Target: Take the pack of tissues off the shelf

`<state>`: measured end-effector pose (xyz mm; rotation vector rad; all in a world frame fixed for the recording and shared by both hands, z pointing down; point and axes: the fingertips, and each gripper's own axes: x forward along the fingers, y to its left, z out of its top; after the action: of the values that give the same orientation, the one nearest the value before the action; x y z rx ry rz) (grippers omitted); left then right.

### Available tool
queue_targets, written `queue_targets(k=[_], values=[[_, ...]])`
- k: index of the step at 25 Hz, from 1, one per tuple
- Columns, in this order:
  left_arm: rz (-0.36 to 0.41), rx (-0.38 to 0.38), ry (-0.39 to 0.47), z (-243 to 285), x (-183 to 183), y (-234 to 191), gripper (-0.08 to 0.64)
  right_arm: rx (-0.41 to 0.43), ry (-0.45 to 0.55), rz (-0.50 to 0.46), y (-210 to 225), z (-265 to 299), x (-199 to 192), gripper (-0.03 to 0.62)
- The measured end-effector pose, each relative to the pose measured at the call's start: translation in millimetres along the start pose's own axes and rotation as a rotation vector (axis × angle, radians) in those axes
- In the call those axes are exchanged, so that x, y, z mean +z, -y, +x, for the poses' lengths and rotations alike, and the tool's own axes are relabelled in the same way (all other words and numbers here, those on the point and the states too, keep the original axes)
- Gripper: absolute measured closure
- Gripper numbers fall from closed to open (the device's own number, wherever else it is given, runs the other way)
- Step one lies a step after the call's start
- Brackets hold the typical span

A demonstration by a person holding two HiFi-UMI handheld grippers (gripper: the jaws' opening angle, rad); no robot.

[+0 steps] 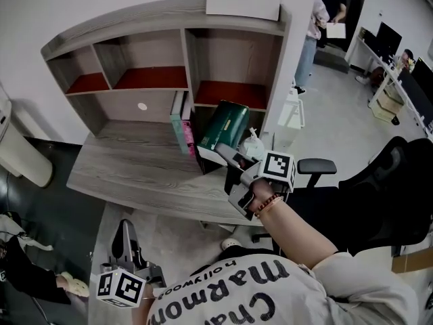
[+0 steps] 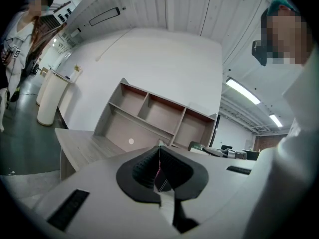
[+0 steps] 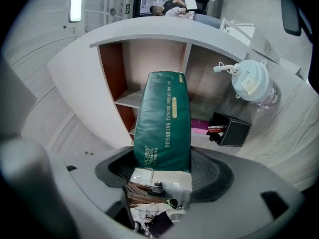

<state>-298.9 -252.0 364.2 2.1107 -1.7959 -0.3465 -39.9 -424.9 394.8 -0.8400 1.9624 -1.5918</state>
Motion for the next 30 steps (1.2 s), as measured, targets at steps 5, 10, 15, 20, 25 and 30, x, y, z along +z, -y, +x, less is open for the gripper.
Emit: queue_targets(k=[5,10,15,20,25,30], values=[[0.001,-0.021,-0.019,-13.7,-7.9,-2.8,0.543,-0.003,0.001,-0.018,5.9,-16.3,-19.3,0.264],[-0.009,-0.025,-0.044,-24.2,-17.2,-10.1,0.543,-0.058,-0.018,-0.018,25.1,-31.3,-44.5,0.262],[-0.021,-0.040,-0.071,-20.0,-27.6,-13.3,0.543,-0.092,-0.043,-0.017,40.4,-39.1,-64.0,0.264],[-0.023,-0.094,-0.088,-1.3,-33.6,-2.0,0.543,-0.092,-0.074,-0.018,43.8,-43.7,-78.0,0.264],[-0.007,-0.142,-0.091,14.0,-35.6,13.0,0.543,-0.092,-0.084,-0.066,42.9,-51.1,-89.5,0.265],[0.001,-0.180,-0.092,17.0,-40.1,33.8,0.543,-0.075,-0.051,-0.185,31.7,-63.5,-92.1,0.265]])
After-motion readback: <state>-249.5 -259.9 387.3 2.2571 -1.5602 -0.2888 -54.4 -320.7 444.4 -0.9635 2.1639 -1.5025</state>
